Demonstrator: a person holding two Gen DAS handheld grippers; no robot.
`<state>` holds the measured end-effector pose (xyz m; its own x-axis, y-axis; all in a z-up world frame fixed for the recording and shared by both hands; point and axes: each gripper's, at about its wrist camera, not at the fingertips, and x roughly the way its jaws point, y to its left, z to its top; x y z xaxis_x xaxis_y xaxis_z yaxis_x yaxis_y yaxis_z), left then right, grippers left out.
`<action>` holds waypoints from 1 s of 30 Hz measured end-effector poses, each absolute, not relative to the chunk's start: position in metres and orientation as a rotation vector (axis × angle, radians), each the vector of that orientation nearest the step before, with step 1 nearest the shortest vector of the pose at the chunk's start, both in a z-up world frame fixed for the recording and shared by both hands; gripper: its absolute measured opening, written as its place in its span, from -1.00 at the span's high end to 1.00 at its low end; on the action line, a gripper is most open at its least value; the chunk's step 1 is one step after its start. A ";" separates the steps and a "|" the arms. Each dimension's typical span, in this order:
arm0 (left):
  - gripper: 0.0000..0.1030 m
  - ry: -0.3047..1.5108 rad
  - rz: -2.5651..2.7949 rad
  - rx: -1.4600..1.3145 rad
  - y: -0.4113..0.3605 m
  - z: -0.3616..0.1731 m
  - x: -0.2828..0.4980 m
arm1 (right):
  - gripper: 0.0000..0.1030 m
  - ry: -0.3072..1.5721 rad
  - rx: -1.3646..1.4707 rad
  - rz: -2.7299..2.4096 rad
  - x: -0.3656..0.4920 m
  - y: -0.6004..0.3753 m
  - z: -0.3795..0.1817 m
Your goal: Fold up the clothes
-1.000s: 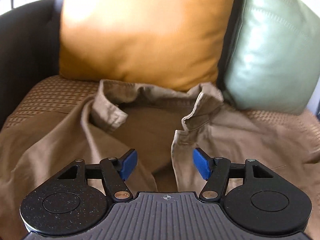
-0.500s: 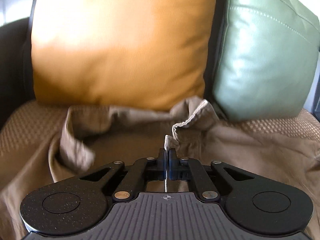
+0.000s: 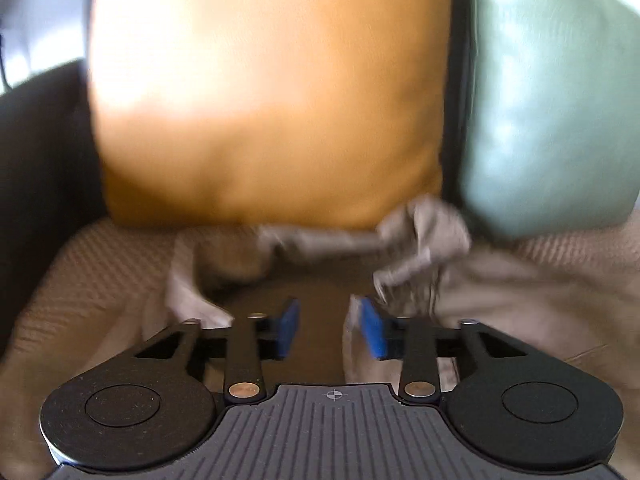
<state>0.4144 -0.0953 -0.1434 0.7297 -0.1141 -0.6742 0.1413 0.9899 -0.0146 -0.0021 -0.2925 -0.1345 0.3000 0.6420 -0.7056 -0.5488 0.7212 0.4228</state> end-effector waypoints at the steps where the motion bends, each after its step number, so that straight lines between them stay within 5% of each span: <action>1: -0.21 0.716 -0.134 0.030 -0.083 -0.128 0.407 | -0.07 0.992 0.111 0.792 -0.001 -0.292 -0.131; 6: -0.23 0.691 -0.028 0.052 -0.021 -0.087 0.380 | -0.07 0.904 0.125 0.811 0.037 -0.294 -0.088; 14: -0.27 0.816 0.093 0.022 0.074 -0.120 0.373 | -0.07 0.762 0.129 0.784 0.211 -0.254 -0.034; 21: -0.40 0.862 0.044 -0.018 0.117 -0.157 0.358 | -0.08 0.823 0.258 0.602 0.370 -0.214 -0.087; 28: -0.46 0.838 0.016 -0.012 0.123 -0.167 0.358 | -0.03 0.900 0.226 0.534 0.437 -0.177 -0.143; 29: -0.49 0.837 0.020 -0.004 0.124 -0.170 0.358 | 0.18 0.908 0.230 0.558 0.439 -0.174 -0.145; 30: -0.50 0.837 0.023 0.004 0.124 -0.174 0.359 | 0.90 0.919 0.230 0.589 0.440 -0.173 -0.145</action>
<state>0.3589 0.1244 -0.1736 0.6694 0.0220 -0.7425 -0.0187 0.9997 0.0127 0.4404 -0.1725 -0.1446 0.4641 0.5690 -0.6789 -0.3789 0.8203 0.4284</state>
